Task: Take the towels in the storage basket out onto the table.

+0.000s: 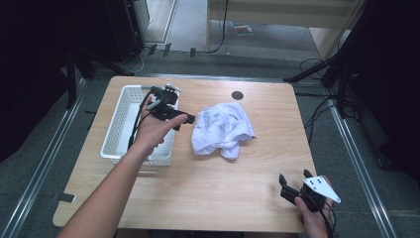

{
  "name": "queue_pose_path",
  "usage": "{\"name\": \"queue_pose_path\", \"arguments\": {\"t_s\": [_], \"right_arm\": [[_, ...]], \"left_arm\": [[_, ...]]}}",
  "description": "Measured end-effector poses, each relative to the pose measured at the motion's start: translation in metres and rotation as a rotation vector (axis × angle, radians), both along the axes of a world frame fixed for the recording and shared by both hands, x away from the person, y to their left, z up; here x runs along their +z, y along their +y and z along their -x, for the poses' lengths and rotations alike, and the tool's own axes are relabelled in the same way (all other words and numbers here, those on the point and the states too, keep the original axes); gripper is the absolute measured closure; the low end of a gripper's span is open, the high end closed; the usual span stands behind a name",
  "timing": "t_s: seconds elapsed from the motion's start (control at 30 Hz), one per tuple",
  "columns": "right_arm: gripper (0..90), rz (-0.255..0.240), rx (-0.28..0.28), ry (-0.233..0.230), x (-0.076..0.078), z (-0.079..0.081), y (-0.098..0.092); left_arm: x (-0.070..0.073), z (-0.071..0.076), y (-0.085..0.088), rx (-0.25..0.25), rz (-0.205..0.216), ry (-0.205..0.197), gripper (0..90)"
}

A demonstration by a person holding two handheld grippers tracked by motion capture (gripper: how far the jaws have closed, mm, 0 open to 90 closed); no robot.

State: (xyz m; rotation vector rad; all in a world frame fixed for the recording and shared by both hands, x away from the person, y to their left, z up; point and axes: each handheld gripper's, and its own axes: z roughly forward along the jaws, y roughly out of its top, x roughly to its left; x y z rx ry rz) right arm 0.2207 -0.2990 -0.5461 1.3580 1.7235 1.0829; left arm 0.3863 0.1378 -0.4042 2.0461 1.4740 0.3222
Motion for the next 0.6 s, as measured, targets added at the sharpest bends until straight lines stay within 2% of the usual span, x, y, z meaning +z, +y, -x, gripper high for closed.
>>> {"name": "queue_pose_path", "arguments": {"t_s": [0.2, 0.33, 0.6], "right_arm": [[13.2, 0.003, 0.001, -0.001, 0.000, 0.000, 0.000], [13.3, 0.004, 0.000, -0.001, 0.000, 0.000, 0.000], [13.2, 0.006, -0.001, -0.001, 0.000, 0.000, 0.000]], "left_arm": [[0.005, 0.019, 0.034, 0.047, 0.016, -0.032, 0.4], [0.006, 0.033, 0.055, 0.073, 0.013, -0.050, 0.4], [-0.006, 0.062, 0.089, 0.114, 0.030, -0.056, 0.7]]}}
